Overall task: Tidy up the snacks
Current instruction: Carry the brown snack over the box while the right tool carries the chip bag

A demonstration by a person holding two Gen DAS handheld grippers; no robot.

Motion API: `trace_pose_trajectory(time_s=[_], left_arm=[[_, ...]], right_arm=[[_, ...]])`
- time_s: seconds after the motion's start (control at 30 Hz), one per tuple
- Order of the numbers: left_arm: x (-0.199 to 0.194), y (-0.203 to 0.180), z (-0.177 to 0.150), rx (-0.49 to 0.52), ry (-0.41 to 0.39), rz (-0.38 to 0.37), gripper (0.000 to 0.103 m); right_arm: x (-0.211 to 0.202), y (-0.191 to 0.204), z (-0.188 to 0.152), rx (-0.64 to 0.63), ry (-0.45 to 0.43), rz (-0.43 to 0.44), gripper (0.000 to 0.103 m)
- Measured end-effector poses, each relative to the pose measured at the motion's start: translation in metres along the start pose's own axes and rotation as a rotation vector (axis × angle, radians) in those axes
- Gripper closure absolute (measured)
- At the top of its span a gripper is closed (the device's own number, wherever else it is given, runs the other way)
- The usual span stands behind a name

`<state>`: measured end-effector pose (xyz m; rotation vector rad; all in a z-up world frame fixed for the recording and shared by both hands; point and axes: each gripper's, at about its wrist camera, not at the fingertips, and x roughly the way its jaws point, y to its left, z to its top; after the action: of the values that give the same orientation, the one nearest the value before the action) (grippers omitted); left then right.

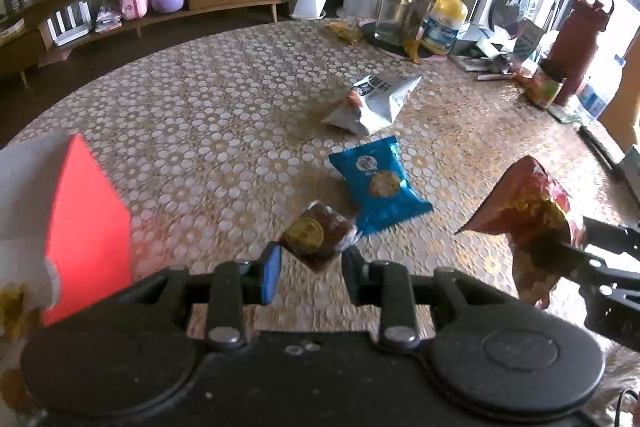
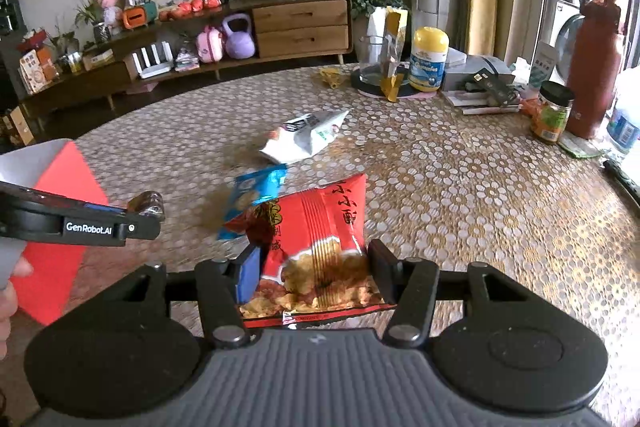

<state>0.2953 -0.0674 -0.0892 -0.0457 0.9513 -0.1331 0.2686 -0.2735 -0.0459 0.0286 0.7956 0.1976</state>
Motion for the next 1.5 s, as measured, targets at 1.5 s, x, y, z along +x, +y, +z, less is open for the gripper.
trace_pose_trajectory(time_s=[1.5], left_arm=[[-0.236,0.163,-0.088,-0.112,-0.164,0.133,0.073]], right_arm=[[-0.156,0.259,-0.013,-0.211,-0.127,0.267,0.047]])
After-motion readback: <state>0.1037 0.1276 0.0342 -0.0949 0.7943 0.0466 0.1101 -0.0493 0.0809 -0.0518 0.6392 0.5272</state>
